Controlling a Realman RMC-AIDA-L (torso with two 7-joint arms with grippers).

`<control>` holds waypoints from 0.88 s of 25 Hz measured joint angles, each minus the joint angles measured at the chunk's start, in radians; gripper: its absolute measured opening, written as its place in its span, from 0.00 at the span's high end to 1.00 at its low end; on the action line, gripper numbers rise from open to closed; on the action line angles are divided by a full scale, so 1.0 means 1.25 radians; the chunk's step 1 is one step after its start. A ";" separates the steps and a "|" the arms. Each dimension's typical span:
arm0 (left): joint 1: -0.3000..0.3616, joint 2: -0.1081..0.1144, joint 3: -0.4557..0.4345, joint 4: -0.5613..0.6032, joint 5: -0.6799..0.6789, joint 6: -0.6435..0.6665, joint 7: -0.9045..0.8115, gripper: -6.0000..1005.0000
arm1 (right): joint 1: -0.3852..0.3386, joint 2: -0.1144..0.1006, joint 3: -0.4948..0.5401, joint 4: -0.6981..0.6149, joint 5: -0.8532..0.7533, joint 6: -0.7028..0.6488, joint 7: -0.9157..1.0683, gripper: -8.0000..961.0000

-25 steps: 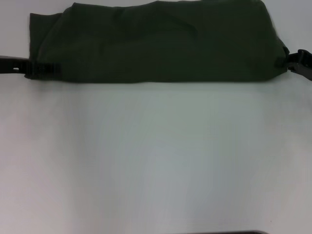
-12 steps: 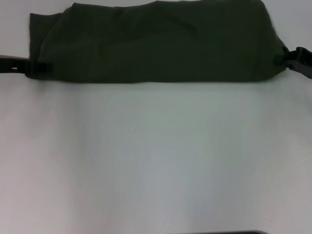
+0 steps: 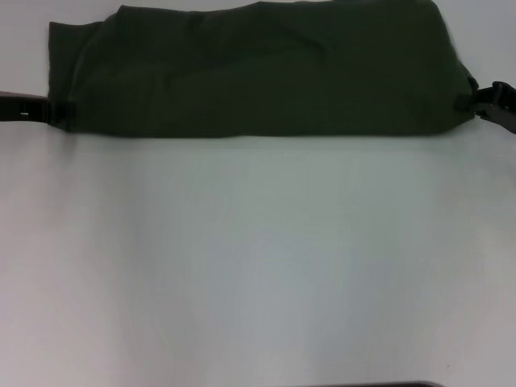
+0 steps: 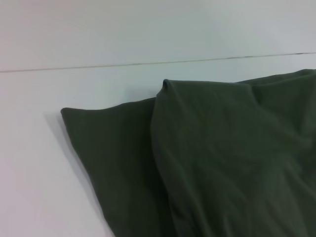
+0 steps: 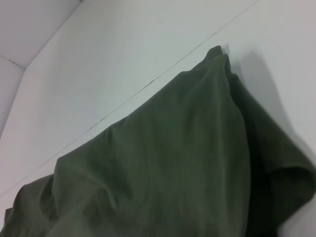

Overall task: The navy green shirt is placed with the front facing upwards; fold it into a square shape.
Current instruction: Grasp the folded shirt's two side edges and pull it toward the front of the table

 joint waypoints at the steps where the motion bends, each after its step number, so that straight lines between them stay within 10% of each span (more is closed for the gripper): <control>1: 0.000 0.000 0.000 0.000 0.000 -0.001 0.000 0.75 | 0.000 0.000 0.000 0.000 0.000 0.000 0.000 0.98; 8: 0.000 -0.003 0.001 -0.002 0.013 -0.013 -0.001 0.91 | -0.002 0.000 0.002 0.000 0.000 -0.001 -0.003 0.98; 22: 0.024 -0.002 -0.012 0.044 0.006 0.062 -0.002 0.92 | -0.028 0.001 0.049 0.000 0.000 -0.047 -0.044 0.98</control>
